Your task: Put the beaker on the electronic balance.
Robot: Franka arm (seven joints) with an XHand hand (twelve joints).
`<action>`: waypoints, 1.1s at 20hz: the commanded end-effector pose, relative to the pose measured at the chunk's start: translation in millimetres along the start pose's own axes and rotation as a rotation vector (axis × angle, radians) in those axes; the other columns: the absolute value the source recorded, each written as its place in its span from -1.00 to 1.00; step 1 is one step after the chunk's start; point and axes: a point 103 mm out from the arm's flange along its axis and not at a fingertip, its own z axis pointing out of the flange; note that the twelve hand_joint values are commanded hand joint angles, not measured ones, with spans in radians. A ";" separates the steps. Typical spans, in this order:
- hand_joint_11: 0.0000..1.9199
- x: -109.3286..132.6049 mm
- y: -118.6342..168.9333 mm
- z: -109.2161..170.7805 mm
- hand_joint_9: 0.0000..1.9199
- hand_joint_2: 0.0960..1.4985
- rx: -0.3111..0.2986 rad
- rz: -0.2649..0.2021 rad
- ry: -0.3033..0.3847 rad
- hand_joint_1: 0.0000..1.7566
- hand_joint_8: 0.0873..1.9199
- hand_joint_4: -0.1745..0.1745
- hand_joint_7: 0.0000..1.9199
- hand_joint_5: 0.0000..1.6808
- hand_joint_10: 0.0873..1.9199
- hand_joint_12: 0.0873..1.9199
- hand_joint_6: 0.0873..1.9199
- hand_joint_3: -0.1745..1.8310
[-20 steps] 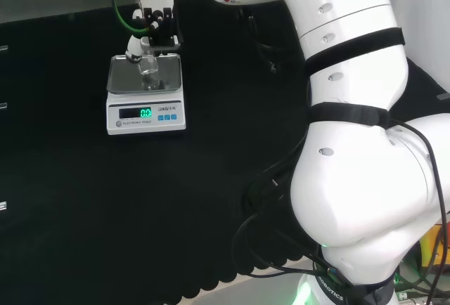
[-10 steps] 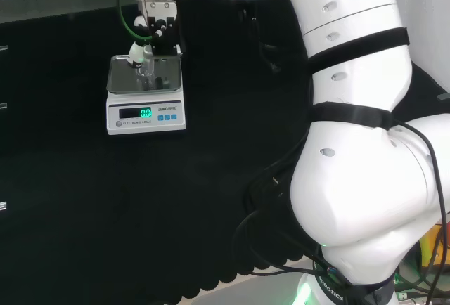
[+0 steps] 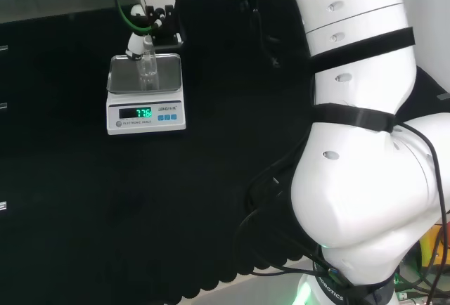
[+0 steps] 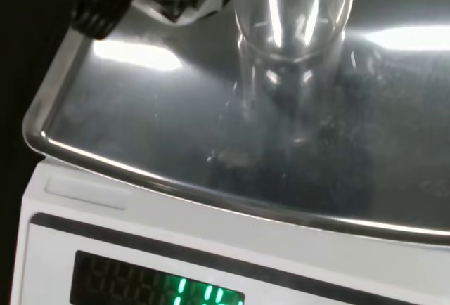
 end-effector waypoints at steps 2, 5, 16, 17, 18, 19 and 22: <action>-0.70 2.5 -18.8 -22.5 -0.83 -0.38 0.005 -0.008 -0.054 0.07 -0.40 -0.64 -1.00 -0.82 -0.09 0.47 -1.00 -0.05; -0.71 2.8 -26.8 -32.8 -0.86 -0.38 -0.006 -0.008 -0.049 0.05 -0.45 -0.61 -1.00 -0.84 -0.09 0.47 -1.00 -0.08; -0.70 11.9 -44.4 -52.2 -0.87 -0.35 -0.015 -0.019 -0.066 -0.01 -0.48 -0.58 -1.00 -0.86 -0.08 0.47 -1.00 -0.10; -0.70 12.0 -45.5 -52.8 -0.87 -0.35 -0.018 -0.020 -0.067 -0.01 -0.48 -0.58 -1.00 -0.86 -0.08 0.47 -1.00 -0.10; -0.70 11.5 -47.3 -53.5 -0.87 -0.35 -0.023 -0.020 -0.068 -0.01 -0.48 -0.57 -1.00 -0.86 -0.08 0.47 -1.00 -0.10; -0.70 10.7 -51.2 -54.7 -0.87 -0.35 -0.030 -0.019 -0.068 -0.01 -0.47 -0.57 -1.00 -0.86 -0.08 0.47 -1.00 -0.10; -0.70 12.3 -58.2 -57.7 -0.87 -0.35 -0.025 -0.012 -0.074 -0.02 -0.47 -0.57 -1.00 -0.86 -0.08 0.47 -1.00 -0.10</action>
